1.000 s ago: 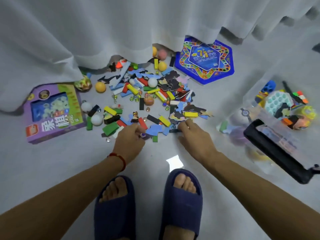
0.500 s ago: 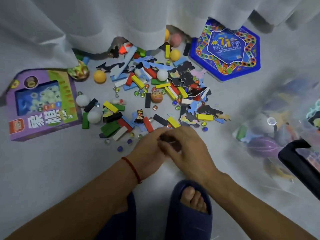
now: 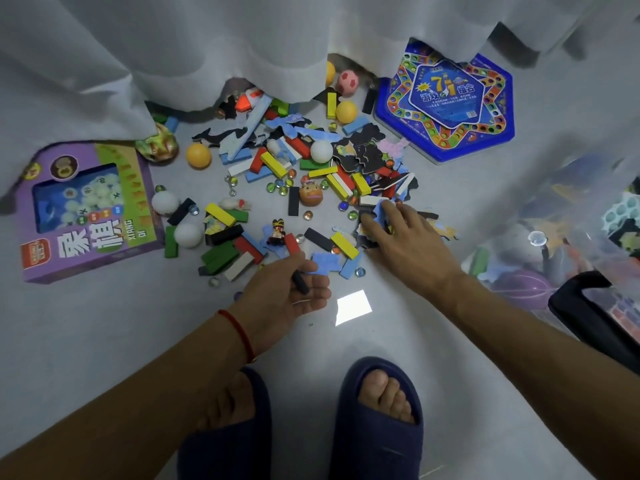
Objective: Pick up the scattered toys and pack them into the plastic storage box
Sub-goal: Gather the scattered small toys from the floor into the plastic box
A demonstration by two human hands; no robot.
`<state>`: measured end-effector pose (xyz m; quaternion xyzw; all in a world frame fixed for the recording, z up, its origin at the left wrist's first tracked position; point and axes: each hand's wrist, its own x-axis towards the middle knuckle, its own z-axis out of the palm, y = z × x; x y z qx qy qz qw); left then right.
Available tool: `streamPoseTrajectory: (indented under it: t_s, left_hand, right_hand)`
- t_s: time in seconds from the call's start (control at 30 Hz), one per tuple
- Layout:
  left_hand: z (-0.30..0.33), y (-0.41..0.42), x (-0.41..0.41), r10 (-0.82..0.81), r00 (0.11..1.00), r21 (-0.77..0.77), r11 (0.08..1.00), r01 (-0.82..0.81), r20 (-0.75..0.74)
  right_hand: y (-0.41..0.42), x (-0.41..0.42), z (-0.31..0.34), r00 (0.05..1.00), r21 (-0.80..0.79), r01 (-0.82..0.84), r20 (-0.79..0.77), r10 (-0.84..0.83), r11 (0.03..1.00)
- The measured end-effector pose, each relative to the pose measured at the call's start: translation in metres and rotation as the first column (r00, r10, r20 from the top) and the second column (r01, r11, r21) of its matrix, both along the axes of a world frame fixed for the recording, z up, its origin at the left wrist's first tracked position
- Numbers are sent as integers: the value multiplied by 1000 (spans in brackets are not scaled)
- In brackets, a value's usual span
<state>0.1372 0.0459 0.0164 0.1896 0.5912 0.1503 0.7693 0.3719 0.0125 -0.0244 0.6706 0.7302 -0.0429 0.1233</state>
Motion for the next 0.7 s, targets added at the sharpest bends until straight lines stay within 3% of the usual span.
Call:
streamPoseTrajectory:
  t_s: [0.17, 0.37, 0.5, 0.7]
  left_hand:
    - [3, 3, 5, -16, 1000, 38, 999, 16, -22]
    - [7, -1, 11, -137, 989, 147, 979, 144, -56]
    - [10, -5, 18, -238, 963, 286, 921, 266, -130]
    - [18, -2, 28, -212, 974, 299, 927, 225, -74]
  right_hand:
    - [2, -11, 0, 996, -27, -9, 89, 11, 1000]
    - [4, -19, 13, 998, 4, -31, 60, 30, 1000]
    - [3, -14, 30, 999, 78, 4, -34, -1, 997]
    - [7, -1, 51, 967, 191, 150, -233, -104, 970]
